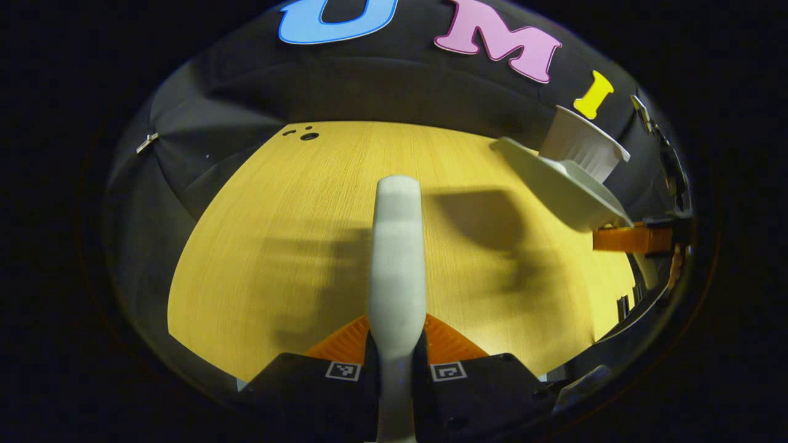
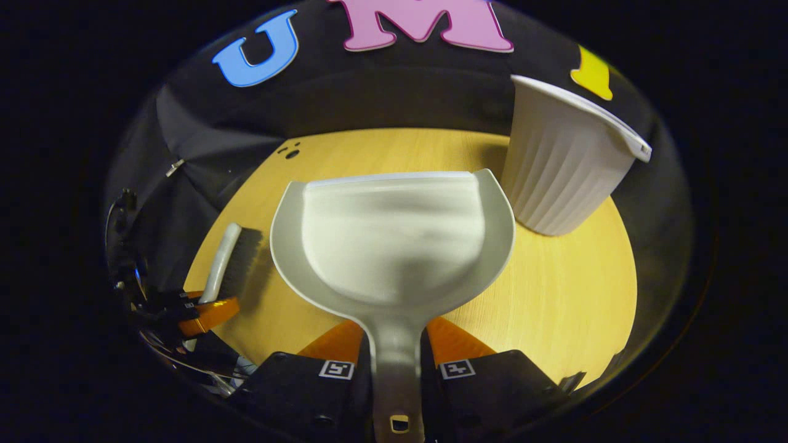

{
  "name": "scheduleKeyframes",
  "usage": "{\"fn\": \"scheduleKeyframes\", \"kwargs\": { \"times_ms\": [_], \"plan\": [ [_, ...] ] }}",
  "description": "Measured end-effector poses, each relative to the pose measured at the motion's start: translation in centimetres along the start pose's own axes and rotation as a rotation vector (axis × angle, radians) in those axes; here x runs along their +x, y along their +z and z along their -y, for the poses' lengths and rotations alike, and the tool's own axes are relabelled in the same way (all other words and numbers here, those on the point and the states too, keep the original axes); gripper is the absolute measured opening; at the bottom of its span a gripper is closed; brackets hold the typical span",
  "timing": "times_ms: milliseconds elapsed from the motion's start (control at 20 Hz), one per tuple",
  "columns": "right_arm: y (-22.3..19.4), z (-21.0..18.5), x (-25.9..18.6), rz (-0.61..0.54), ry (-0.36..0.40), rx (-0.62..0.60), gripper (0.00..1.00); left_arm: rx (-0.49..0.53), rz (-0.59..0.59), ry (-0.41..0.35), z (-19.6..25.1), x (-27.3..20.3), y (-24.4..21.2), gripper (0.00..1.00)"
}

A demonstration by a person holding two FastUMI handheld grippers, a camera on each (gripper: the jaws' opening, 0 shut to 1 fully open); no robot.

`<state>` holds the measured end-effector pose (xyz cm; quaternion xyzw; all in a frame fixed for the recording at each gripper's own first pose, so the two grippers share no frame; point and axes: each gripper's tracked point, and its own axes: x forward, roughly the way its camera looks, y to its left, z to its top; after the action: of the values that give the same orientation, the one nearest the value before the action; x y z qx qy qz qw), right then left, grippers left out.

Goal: Pick up the small broom and dustpan from the desktop, sweep the trash into the dustpan with the broom, and then empty the trash into the garbage bin.

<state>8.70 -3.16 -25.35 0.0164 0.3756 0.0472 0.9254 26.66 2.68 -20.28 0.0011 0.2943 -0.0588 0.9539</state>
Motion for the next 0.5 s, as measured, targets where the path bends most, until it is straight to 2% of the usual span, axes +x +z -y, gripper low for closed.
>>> {"fn": "scheduleKeyframes", "kwargs": {
  "times_ms": [100,250,350,400,450,500],
  "plan": [
    [-1.9,0.8,0.1,-0.057,-0.018,0.010,0.35,0.007,-0.018,0.017,-0.1,1.6,0.1,0.27],
    [-3.5,0.6,0.9,-0.096,-0.034,0.091,0.35,0.048,-0.048,0.045,-0.2,3.3,0.0,0.26],
    [-3.9,1.0,1.7,-0.106,-0.058,0.080,0.39,0.085,-0.068,0.069,-0.3,4.3,0.4,0.27],
    [-4.0,0.8,2.1,-0.115,-0.066,0.069,0.35,0.115,-0.071,0.087,-0.4,4.8,0.7,0.27],
    [-4.1,0.5,2.3,-0.126,-0.067,0.064,0.36,0.147,-0.078,0.108,-0.6,5.5,1.1,0.27],
    [-4.2,0.4,2.5,-0.124,-0.071,0.058,0.39,0.177,-0.082,0.124,-0.6,5.9,1.4,0.27]
  ]
}}
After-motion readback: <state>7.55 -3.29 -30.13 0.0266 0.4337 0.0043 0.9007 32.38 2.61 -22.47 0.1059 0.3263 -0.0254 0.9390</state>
